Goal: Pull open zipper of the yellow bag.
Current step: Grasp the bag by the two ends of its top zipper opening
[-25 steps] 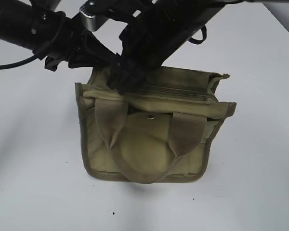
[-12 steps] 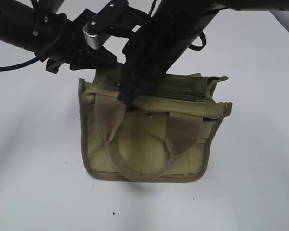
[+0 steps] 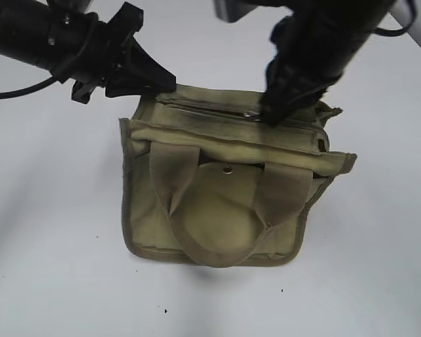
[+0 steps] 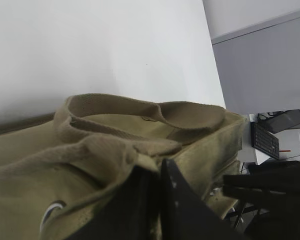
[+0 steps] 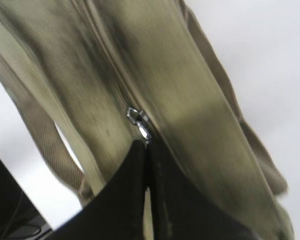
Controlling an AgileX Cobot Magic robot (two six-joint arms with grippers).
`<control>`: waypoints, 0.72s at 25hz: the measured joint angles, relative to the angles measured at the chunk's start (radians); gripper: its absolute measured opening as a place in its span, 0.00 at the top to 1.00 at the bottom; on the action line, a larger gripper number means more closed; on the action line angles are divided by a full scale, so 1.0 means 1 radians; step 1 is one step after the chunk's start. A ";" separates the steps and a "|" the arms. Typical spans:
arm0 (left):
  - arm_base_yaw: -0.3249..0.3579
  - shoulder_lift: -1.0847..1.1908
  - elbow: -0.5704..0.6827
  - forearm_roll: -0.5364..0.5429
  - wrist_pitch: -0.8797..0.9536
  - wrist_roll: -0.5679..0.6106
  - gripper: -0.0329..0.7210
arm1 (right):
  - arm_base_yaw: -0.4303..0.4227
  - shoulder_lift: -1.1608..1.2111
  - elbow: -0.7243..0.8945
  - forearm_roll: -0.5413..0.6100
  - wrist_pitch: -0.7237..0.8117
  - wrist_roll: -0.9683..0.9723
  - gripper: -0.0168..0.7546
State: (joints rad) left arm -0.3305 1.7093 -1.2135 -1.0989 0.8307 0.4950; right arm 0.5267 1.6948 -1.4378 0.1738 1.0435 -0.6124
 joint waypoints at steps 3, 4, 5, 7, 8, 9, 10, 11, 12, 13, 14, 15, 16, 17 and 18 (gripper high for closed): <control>0.000 -0.011 0.000 0.003 0.001 0.000 0.92 | -0.098 -0.048 0.000 0.000 0.119 0.034 0.98; 0.000 -0.015 0.000 0.004 0.010 0.000 0.92 | -0.123 -0.057 0.000 0.000 0.137 0.044 0.98; 0.000 -0.019 0.000 0.008 0.004 0.000 0.92 | -0.152 -0.066 0.001 0.000 0.148 0.054 0.98; 0.000 -0.022 0.000 0.013 0.009 0.000 0.92 | -0.201 -0.082 0.009 0.001 0.158 0.075 0.98; 0.000 -0.024 0.000 0.018 0.006 0.000 0.92 | -0.218 -0.087 0.015 0.005 0.160 0.080 0.98; 0.000 -0.026 0.000 0.021 0.005 0.000 0.92 | -0.231 -0.094 0.022 0.007 0.163 0.088 0.98; 0.000 -0.027 0.000 0.023 0.005 0.000 0.92 | -0.245 -0.100 0.033 0.007 0.164 0.102 0.98; 0.000 -0.027 0.000 0.026 0.005 0.000 0.92 | -0.257 -0.106 0.049 0.008 0.164 0.118 0.98; 0.000 -0.028 0.000 0.027 0.005 0.000 0.92 | -0.269 -0.108 0.066 0.008 0.165 0.128 0.98; 0.000 -0.028 0.000 0.027 0.005 0.000 0.92 | -0.279 -0.112 0.091 0.009 0.165 0.135 0.98; 0.000 -0.028 0.000 0.027 0.005 0.000 0.92 | -0.287 -0.112 0.110 0.010 0.165 0.139 0.98; 0.000 -0.028 0.000 0.028 0.005 0.000 0.92 | -0.291 -0.112 0.130 0.013 0.165 0.142 0.98; 0.000 -0.028 0.000 0.028 0.006 0.000 0.92 | -0.295 -0.112 0.143 0.018 0.165 0.145 0.98; 0.000 -0.028 0.000 0.028 0.006 0.000 0.92 | -0.296 -0.112 0.153 0.038 0.165 0.150 0.98; 0.000 -0.028 0.000 0.030 0.006 0.000 0.91 | -0.296 -0.114 0.155 0.056 0.166 0.154 0.97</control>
State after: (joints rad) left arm -0.3305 1.6808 -1.2135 -1.0690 0.8363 0.4950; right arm 0.2309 1.5807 -1.2827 0.2301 1.2095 -0.4588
